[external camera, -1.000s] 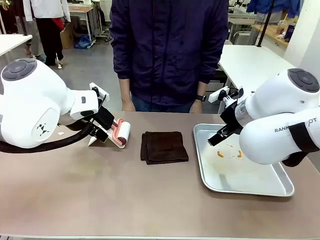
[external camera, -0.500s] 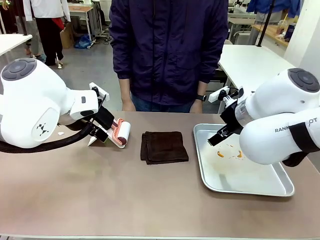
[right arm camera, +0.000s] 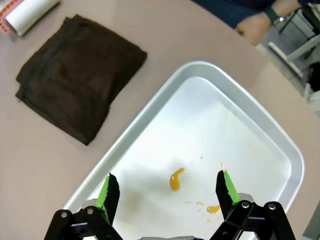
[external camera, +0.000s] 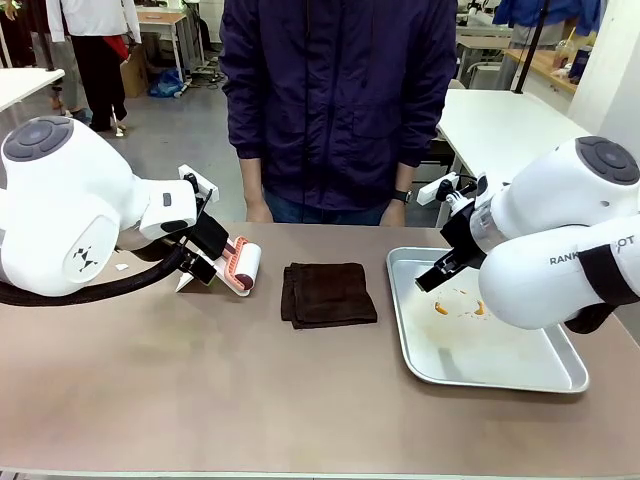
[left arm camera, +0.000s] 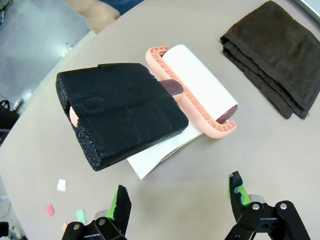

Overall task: Clean the surface of the table.
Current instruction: Hold the Lint Roller with your left hand and the towel with your right hand.

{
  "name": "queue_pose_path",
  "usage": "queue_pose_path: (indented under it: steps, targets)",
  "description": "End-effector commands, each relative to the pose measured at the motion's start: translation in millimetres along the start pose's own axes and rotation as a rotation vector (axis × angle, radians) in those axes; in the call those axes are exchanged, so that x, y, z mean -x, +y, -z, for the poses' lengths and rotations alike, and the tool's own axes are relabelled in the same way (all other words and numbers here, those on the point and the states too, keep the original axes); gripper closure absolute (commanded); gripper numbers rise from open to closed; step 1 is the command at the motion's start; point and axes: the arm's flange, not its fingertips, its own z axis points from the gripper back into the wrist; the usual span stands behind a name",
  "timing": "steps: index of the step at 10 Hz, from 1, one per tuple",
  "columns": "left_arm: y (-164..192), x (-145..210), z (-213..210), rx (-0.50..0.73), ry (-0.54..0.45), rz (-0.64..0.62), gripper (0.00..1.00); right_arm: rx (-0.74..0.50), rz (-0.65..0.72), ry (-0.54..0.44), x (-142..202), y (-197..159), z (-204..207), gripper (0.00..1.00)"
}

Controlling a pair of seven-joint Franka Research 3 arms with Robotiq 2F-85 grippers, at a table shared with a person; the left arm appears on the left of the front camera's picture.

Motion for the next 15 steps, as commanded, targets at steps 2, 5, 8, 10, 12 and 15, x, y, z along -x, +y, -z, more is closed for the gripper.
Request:
queue_pose_path:
  steps: [2, 5, 8, 10, 12, 15]
  targets:
    - [0, 0, 0, 0.000, 0.000, 0.000, 0.00, 0.000, 0.000, 0.000, 0, 0, 0, 0.00]
    - [0, 0, 0, 0.000, 0.000, 0.000, 0.00, 0.000, 0.000, 0.000, 0, 0, 0, 0.00]
    - [2, -1, -39, 0.102, 0.194, -0.143, 0.00, -0.175, 0.324, 0.277, -13, -2, -42, 0.00]
    - [7, 2, -76, 0.190, 0.285, -0.286, 0.00, -0.275, 0.418, 0.319, -17, -7, -83, 0.00]
    - [28, 9, -120, 0.442, 0.179, -0.386, 0.00, -0.440, 0.560, 0.238, -5, -25, -129, 0.00]
    - [97, 47, -161, 0.699, -0.019, -0.564, 0.00, -0.662, 0.757, 0.024, 51, -68, -180, 0.00]
